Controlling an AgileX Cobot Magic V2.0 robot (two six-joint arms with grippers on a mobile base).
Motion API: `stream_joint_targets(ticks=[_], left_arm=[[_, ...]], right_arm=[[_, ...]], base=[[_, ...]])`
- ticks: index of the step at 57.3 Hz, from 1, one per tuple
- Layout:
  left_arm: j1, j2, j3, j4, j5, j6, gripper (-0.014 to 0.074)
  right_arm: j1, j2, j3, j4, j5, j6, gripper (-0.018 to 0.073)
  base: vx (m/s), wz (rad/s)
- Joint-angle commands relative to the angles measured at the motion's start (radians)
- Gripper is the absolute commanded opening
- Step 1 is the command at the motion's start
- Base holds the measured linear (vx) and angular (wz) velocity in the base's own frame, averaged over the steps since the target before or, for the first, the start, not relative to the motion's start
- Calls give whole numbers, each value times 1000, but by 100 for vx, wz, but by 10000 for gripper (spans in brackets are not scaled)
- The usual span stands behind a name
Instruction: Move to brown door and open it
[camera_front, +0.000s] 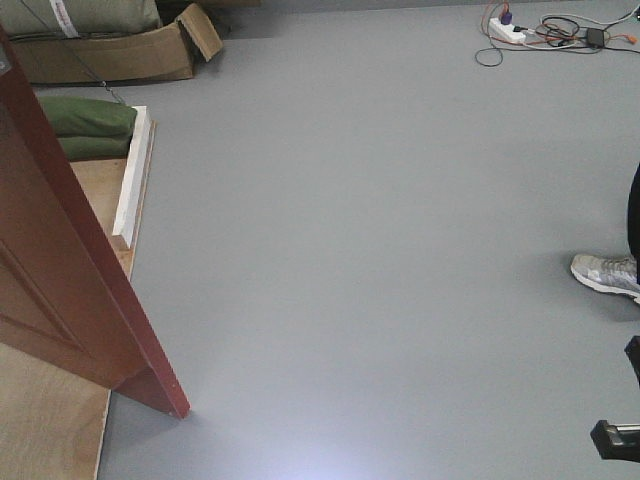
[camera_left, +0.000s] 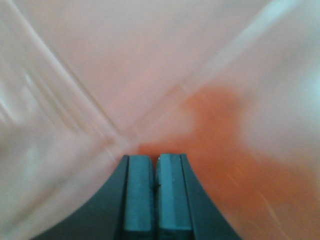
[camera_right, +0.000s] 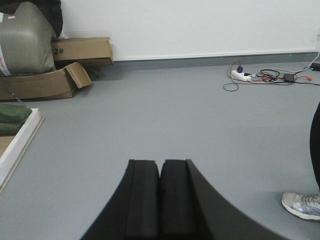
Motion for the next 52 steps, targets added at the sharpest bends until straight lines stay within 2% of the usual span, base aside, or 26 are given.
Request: stream_joint_targets(ticks=[1, 52], left_arm=[[-10, -45, -33, -49, -3, -2, -3], [-10, -45, -33, -49, -3, -2, -3]], right_arm=[[-1, -11, 5, -1, -81, -6, 0], [-1, -11, 5, -1, -81, -6, 0]], base=[[22, 0], [23, 3]])
